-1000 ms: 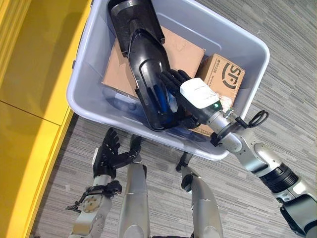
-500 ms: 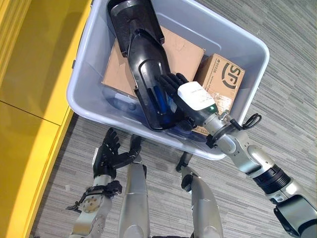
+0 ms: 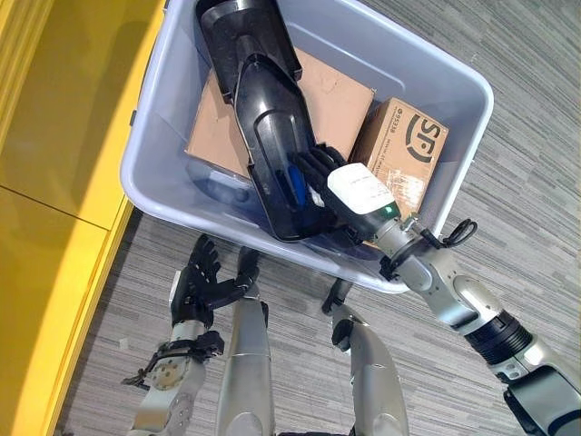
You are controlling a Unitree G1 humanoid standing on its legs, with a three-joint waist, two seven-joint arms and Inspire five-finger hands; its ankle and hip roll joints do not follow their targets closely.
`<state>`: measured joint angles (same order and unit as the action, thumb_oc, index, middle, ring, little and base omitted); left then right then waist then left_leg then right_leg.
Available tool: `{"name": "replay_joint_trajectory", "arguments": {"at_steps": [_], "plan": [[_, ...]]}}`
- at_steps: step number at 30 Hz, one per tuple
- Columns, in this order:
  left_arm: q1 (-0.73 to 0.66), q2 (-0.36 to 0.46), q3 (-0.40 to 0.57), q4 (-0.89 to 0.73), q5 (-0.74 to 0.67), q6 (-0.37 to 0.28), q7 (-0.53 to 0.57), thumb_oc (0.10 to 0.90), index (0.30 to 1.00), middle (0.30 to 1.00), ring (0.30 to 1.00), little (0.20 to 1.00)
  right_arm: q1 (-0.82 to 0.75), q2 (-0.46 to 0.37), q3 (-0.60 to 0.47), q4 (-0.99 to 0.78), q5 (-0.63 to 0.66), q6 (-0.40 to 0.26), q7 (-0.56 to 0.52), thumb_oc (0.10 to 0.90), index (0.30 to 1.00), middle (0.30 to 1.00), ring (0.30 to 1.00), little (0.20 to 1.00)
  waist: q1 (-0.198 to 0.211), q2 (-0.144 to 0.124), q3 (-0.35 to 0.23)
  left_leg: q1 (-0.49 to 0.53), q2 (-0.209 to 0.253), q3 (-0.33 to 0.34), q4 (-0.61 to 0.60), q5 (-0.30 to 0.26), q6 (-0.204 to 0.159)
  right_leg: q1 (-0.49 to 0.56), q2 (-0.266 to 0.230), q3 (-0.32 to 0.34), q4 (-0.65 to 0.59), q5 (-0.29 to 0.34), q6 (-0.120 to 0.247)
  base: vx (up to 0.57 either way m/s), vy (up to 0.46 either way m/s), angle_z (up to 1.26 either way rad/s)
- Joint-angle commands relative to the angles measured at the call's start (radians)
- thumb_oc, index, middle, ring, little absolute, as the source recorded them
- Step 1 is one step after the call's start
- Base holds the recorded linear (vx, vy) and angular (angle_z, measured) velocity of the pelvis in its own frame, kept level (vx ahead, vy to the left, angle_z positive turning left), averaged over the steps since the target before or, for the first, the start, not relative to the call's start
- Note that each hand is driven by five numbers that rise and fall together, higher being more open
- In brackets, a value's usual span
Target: Move parts from the plastic box to the shelf.
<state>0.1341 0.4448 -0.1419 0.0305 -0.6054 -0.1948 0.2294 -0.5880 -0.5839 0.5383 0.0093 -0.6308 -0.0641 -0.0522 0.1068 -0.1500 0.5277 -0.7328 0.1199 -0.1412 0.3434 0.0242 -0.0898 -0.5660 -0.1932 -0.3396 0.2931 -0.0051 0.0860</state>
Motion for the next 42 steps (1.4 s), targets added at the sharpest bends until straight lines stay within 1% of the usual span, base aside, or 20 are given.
{"name": "replay_joint_trajectory", "arguments": {"at_steps": [1, 4, 8, 14, 26, 31, 35, 36, 37, 38, 42], "plan": [[0.062, 0.005, 0.056, -0.121, 0.067, -0.044, -0.003, 0.9, 1.0, 1.0, 1.0, 1.0, -0.02, -0.01, -0.015, -0.112, -0.027, -0.058, -0.018, 0.9, 1.0, 1.0, 1.0, 1.0, 0.009, -0.044, -0.008, -0.003, 0.007, 0.039, 0.058, -0.076, 0.021, 0.102, -0.032, 0.074, -0.037, 0.001, 0.089, 0.0, 0.0, 0.0], [0.063, 0.005, 0.056, -0.122, 0.067, -0.045, -0.003, 0.9, 1.0, 1.0, 1.0, 1.0, -0.007, -0.012, -0.02, -0.12, -0.027, -0.059, -0.015, 0.9, 1.0, 1.0, 1.0, 1.0, 0.006, -0.045, -0.008, -0.003, 0.008, 0.04, 0.058, -0.077, 0.021, 0.101, -0.032, 0.073, -0.036, 0.001, 0.089, 0.0, 0.0, 0.0], [0.062, 0.003, 0.061, -0.12, 0.07, -0.041, 0.0, 0.9, 1.0, 1.0, 1.0, 1.0, 0.032, -0.033, -0.059, -0.19, -0.014, -0.07, -0.019, 0.9, 1.0, 1.0, 1.0, 1.0, -0.003, -0.053, -0.008, -0.005, 0.007, 0.04, 0.062, -0.078, 0.022, 0.098, -0.031, 0.076, -0.035, 0.001, 0.089, 0.0, 0.0, 0.0], [0.064, 0.002, 0.062, -0.128, 0.068, -0.041, 0.001, 0.9, 1.0, 1.0, 1.0, 1.0, 0.064, -0.04, -0.088, -0.231, -0.002, -0.076, -0.024, 0.9, 1.0, 1.0, 1.0, 1.0, -0.007, -0.057, -0.008, -0.003, 0.007, 0.039, 0.062, -0.078, 0.023, 0.102, -0.031, 0.076, -0.035, 0.0, 0.09, 0.0, 0.0, 0.0], [0.067, 0.005, 0.065, -0.133, 0.073, -0.042, 0.011, 0.9, 1.0, 1.0, 1.0, 1.0, 0.049, -0.019, -0.082, -0.225, -0.018, -0.065, -0.044, 0.9, 1.0, 1.0, 1.0, 1.0, -0.003, -0.058, -0.008, -0.008, 0.005, 0.039, 0.062, -0.078, 0.023, 0.105, -0.029, 0.075, -0.04, 0.0, 0.091, 0.0, 0.0, 0.0], [0.068, 0.005, 0.069, -0.13, 0.077, -0.042, 0.015, 0.9, 1.0, 1.0, 1.0, 1.0, 0.029, -0.033, -0.084, -0.216, -0.064, -0.055, -0.061, 0.9, 1.0, 1.0, 1.0, 1.0, -0.001, -0.06, -0.008, -0.011, 0.004, 0.036, 0.068, -0.083, 0.025, 0.108, -0.03, 0.074, -0.039, -0.001, 0.091, 0.0, 0.0, 0.0], [0.069, 0.005, 0.07, -0.135, 0.08, -0.04, 0.017, 0.9, 1.0, 1.0, 1.0, 1.0, 0.035, -0.039, -0.094, -0.238, -0.076, -0.059, -0.065, 0.9, 1.0, 1.0, 1.0, 1.0, -0.002, -0.063, -0.008, -0.012, 0.002, 0.036, 0.07, -0.084, 0.025, 0.109, -0.028, 0.074, -0.039, 0.0, 0.09, 0.0, 0.0, 0.0], [0.066, 0.006, 0.072, -0.135, 0.083, -0.038, 0.017, 0.9, 1.0, 1.0, 1.0, 1.0, 0.036, -0.046, -0.097, -0.255, -0.088, -0.062, -0.063, 0.9, 1.0, 1.0, 1.0, 1.0, -0.003, -0.066, -0.008, -0.018, 0.0, 0.036, 0.065, -0.074, 0.026, 0.104, -0.029, 0.071, -0.04, 0.005, 0.09, 0.0, 0.0, 0.0], [0.069, 0.005, 0.071, -0.133, 0.084, -0.038, 0.016, 0.9, 1.0, 1.0, 1.0, 1.0, 0.037, -0.05, -0.093, -0.258, -0.1, -0.063, -0.064, 0.9, 1.0, 1.0, 1.0, 1.0, -0.002, -0.066, -0.008, -0.013, 0.003, 0.036, 0.07, -0.084, 0.024, 0.109, -0.028, 0.071, -0.038, -0.001, 0.091, 0.0, 0.0, 0.0], [0.066, 0.005, 0.072, -0.134, 0.084, -0.038, 0.016, 0.9, 1.0, 1.0, 1.0, 1.0, 0.035, -0.05, -0.094, -0.258, -0.101, -0.063, -0.064, 0.9, 1.0, 1.0, 1.0, 1.0, -0.003, -0.066, -0.008, -0.019, 0.001, 0.036, 0.067, -0.074, 0.026, 0.104, -0.029, 0.07, -0.04, 0.005, 0.091, 0.0, 0.0, 0.0], [0.065, 0.007, 0.076, -0.135, 0.086, -0.037, 0.018, 0.9, 1.0, 1.0, 1.0, 1.0, 0.039, -0.064, -0.098, -0.285, -0.132, -0.067, -0.061, 0.9, 1.0, 1.0, 1.0, 1.0, -0.004, -0.069, -0.008, -0.02, -0.001, 0.034, 0.068, -0.075, 0.026, 0.104, -0.028, 0.073, -0.04, 0.006, 0.091, 0.0, 0.0, 0.01]]}}
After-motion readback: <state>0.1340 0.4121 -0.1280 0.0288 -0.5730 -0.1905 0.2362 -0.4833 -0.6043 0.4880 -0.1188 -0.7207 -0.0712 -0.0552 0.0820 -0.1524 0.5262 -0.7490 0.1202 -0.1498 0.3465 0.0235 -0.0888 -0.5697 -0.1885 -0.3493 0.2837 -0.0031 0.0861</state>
